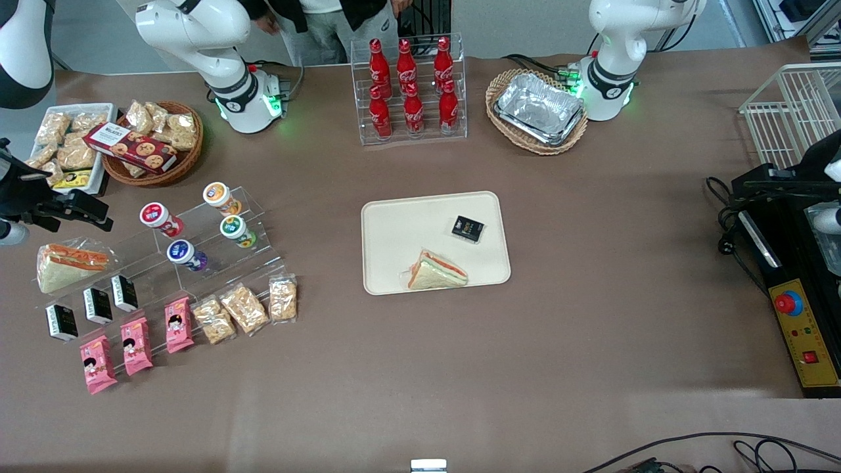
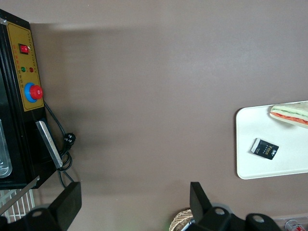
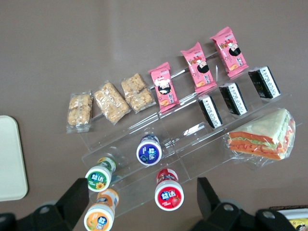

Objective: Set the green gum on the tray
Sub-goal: 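Move the right gripper over the acrylic rack toward the green gum tub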

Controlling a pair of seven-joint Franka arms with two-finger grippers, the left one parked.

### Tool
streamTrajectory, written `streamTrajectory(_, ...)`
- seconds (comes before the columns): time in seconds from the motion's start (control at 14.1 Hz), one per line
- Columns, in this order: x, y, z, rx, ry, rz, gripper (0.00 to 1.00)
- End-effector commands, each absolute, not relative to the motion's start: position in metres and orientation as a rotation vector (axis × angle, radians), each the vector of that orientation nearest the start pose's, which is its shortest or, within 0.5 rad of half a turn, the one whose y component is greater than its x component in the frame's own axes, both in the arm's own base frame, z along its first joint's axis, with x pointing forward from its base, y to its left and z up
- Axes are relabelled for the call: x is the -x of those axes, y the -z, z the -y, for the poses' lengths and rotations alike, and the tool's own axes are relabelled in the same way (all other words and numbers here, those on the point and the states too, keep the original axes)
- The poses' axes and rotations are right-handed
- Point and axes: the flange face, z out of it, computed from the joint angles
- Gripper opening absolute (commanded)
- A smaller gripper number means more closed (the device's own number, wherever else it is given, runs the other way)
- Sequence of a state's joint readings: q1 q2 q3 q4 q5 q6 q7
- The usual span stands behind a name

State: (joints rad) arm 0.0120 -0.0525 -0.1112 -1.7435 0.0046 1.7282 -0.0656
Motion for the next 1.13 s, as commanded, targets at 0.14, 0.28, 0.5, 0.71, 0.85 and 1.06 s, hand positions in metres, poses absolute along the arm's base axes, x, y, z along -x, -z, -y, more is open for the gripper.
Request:
streamTrajectory(0.14, -0.542, -0.591, 0.054, 3.131, 0.045, 0.081, 1.00)
streamTrajectory(0.28, -0.541, -0.589, 0.050, 3.113, 0.029, 0.084, 1.00)
streamTrajectory(0.5, -0.523, -0.584, 0.017, 3.102, -0.018, 0.114, 1.00)
streamTrajectory(0.71, -0.480, -0.583, -0.029, 3.118, 0.008, 0.055, 1.00)
streamTrajectory(0.85, -0.466, -0.583, -0.038, 3.124, 0.018, 0.063, 1.00)
streamTrajectory(1.06, -0.464, -0.577, -0.046, 3.113, 0.004, 0.074, 1.00)
